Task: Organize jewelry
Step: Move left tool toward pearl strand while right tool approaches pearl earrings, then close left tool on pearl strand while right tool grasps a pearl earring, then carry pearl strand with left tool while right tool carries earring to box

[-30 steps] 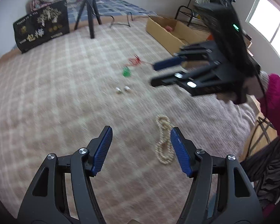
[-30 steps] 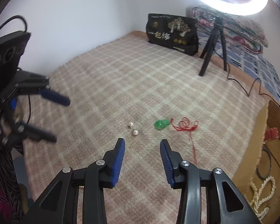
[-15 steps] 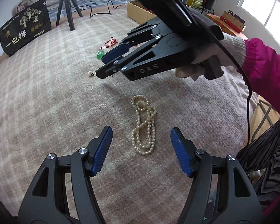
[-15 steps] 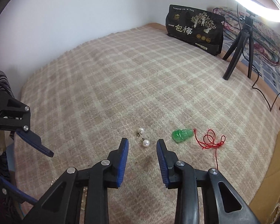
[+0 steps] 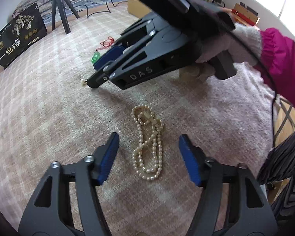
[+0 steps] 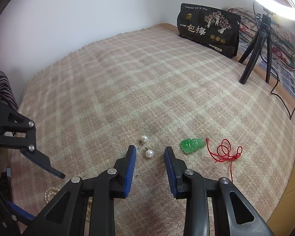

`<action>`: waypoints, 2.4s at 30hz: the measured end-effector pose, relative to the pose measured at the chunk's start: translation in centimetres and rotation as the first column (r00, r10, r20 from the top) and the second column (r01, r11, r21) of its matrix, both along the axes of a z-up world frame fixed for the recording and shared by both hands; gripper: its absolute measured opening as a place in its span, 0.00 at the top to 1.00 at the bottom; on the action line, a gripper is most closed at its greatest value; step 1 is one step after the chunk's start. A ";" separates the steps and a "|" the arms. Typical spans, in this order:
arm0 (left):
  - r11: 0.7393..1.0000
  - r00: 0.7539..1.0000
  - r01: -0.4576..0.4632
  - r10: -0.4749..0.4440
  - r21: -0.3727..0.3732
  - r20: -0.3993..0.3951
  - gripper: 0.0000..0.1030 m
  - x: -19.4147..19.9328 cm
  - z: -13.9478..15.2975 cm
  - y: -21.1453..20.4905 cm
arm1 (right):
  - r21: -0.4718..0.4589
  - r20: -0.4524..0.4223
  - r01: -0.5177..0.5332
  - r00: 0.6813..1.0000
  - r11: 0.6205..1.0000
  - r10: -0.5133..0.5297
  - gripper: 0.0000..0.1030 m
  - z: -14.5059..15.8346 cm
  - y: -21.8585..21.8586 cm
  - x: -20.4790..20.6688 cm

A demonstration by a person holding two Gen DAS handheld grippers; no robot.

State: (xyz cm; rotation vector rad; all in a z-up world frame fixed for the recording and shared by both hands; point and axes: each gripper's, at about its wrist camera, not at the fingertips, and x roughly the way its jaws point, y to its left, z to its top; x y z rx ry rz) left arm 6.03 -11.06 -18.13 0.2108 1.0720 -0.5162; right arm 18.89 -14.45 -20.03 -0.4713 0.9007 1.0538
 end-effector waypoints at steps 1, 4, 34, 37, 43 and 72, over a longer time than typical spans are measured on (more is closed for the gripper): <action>1.000 1.000 -0.005 0.005 0.010 -0.010 0.54 0.2 -0.5 -0.2 | 0.002 -0.002 0.000 1.000 1.000 0.000 0.71 0.0 0.0 0.0; 1.000 1.000 -0.017 0.017 0.004 -0.015 0.54 0.4 -1.0 -0.3 | 0.007 -0.007 -0.003 1.000 1.000 0.003 0.71 -0.1 -0.1 0.0; 0.995 0.997 -0.077 0.074 -0.070 -0.038 0.95 1.3 -0.6 1.4 | -0.019 0.017 0.019 1.000 1.000 -0.019 0.92 1.2 -1.6 -1.5; 0.994 0.997 -0.077 0.075 -0.082 -0.029 0.95 1.1 0.0 1.4 | -0.016 0.029 0.039 0.999 0.999 -0.039 0.92 2.1 -2.3 -1.8; 0.986 0.996 -0.093 0.091 -0.138 -0.020 0.95 1.0 1.7 1.8 | -0.031 0.063 0.080 0.995 0.996 -0.077 0.92 4.0 -3.4 -2.6; 0.936 0.979 -0.117 0.166 -0.331 0.121 0.95 3.4 10.6 2.4 | 0.092 0.160 0.387 0.904 0.917 -0.397 0.92 13.4 -14.4 -7.2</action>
